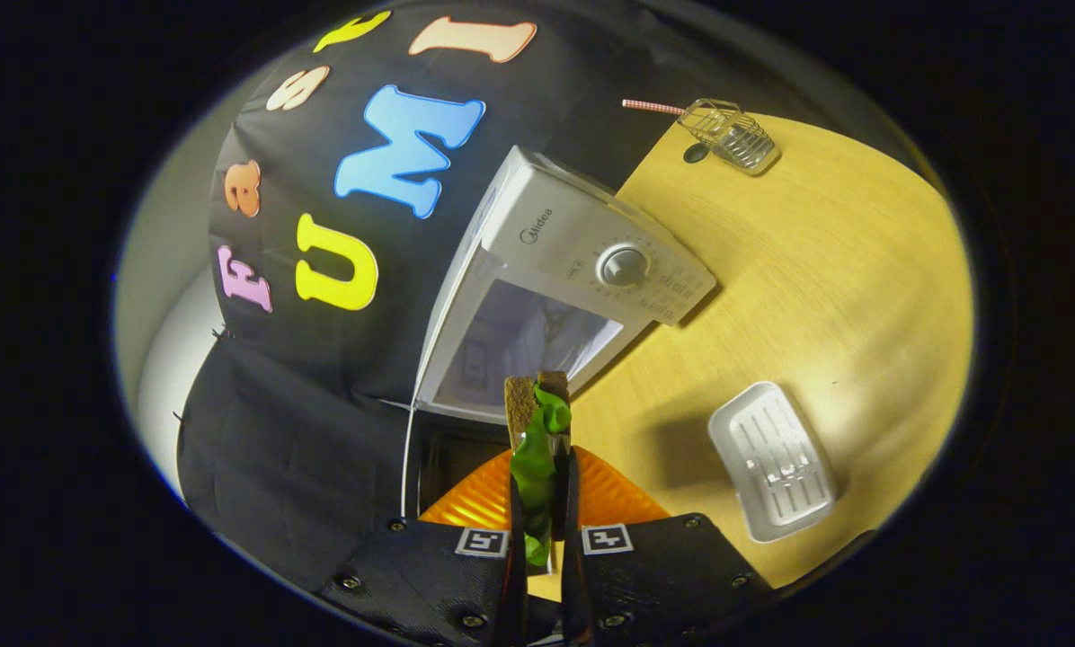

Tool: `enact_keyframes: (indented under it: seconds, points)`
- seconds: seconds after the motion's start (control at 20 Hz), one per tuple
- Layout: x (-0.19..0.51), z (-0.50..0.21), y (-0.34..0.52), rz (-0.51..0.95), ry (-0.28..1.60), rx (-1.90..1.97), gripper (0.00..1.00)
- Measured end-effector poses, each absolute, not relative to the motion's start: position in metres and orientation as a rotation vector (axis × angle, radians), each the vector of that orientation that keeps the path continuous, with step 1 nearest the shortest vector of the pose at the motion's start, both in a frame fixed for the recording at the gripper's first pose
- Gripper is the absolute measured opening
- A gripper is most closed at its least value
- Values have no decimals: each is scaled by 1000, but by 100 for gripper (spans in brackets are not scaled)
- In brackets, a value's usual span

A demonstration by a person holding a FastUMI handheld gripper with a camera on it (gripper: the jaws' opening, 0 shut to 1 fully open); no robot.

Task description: Open the microwave, put the food inside, and close the microwave door.

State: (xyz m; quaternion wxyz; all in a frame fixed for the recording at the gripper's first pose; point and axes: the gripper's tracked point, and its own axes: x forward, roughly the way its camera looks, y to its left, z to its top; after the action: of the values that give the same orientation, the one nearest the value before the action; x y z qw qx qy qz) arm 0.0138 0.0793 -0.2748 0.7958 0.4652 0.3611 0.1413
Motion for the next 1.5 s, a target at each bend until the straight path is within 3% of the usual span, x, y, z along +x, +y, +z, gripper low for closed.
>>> enact_keyframes:
  seconds: [0.75,1.5]
  points:
    - [128,-335,138,-63,451,1359,16]
    - [220,-356,172,-164,224,1405,15]
